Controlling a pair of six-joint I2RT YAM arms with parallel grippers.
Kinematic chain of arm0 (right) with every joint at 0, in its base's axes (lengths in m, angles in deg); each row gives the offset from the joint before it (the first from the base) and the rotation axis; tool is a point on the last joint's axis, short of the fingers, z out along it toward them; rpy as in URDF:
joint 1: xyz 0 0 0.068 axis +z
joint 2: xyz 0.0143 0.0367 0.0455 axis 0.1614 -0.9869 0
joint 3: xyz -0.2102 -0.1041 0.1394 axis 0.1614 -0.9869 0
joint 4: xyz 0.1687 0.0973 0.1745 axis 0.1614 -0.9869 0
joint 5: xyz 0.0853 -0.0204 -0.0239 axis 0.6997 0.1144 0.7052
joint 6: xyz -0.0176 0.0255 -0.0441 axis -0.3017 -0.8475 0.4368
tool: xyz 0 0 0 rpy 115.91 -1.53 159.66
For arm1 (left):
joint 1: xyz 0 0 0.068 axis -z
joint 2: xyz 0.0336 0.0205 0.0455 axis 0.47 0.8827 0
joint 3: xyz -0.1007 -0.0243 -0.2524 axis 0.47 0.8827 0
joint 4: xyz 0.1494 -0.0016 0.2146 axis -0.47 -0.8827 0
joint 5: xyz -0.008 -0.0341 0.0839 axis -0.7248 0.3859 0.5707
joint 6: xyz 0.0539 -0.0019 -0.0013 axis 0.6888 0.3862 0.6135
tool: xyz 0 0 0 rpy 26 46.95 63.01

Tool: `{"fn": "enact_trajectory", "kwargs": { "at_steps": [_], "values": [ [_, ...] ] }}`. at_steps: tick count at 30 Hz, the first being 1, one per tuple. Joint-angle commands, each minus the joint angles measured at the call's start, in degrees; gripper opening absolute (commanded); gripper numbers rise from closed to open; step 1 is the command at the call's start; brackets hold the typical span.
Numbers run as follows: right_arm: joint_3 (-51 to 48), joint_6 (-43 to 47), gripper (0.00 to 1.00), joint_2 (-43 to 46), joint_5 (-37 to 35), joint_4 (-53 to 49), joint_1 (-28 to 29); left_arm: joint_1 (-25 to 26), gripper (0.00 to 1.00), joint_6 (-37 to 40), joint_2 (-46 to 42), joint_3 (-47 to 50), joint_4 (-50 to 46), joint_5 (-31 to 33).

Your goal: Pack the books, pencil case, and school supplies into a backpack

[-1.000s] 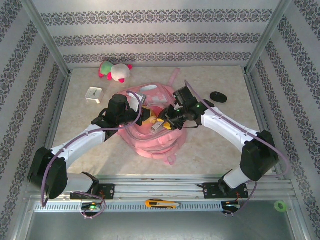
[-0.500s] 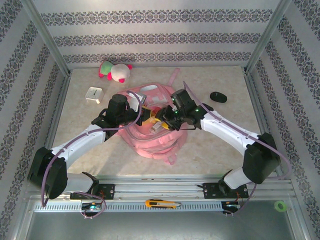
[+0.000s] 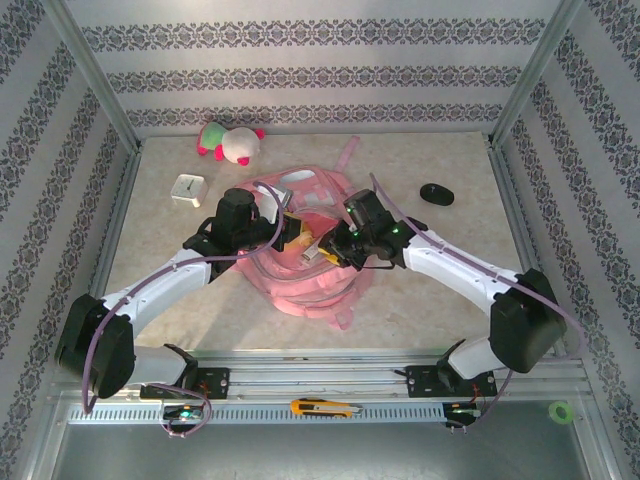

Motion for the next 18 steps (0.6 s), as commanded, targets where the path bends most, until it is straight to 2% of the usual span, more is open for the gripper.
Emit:
{"fn": "enact_trajectory", "kwargs": {
  "at_steps": [1,9,11,12,15,16,18],
  "values": [
    [0.16,-1.11,0.22,-1.78,0.34,4.91,0.74,0.83,0.01,-0.44,-2.31,-2.21,6.61,-4.19],
    [2.71,-1.2,0.21,-4.6,-0.2,8.94,1.02,0.76,0.01,-0.41,-2.55,-1.99,6.61,-4.39],
    [2.52,-0.93,0.26,-4.17,-0.34,8.48,1.06,0.76,0.02,-0.44,-2.66,-1.86,6.46,-4.18],
    [2.22,-0.76,0.31,-3.49,-0.66,7.96,1.05,0.78,0.04,-0.44,-2.66,-1.87,6.27,-4.13],
    [0.89,0.22,0.4,-0.22,-1.66,4.68,0.68,0.8,0.19,-0.78,-2.94,-1.92,5.77,-4.03],
    [0.35,0.52,0.42,1.37,-2.11,2.99,0.53,0.76,0.27,-0.97,-3.05,-1.91,5.65,-3.99],
    [-1.02,1.2,0.45,4.43,-2.9,0.12,0.01,0.76,0.37,-1.53,-3.31,-1.92,5.32,-4.14]
  ]
}}
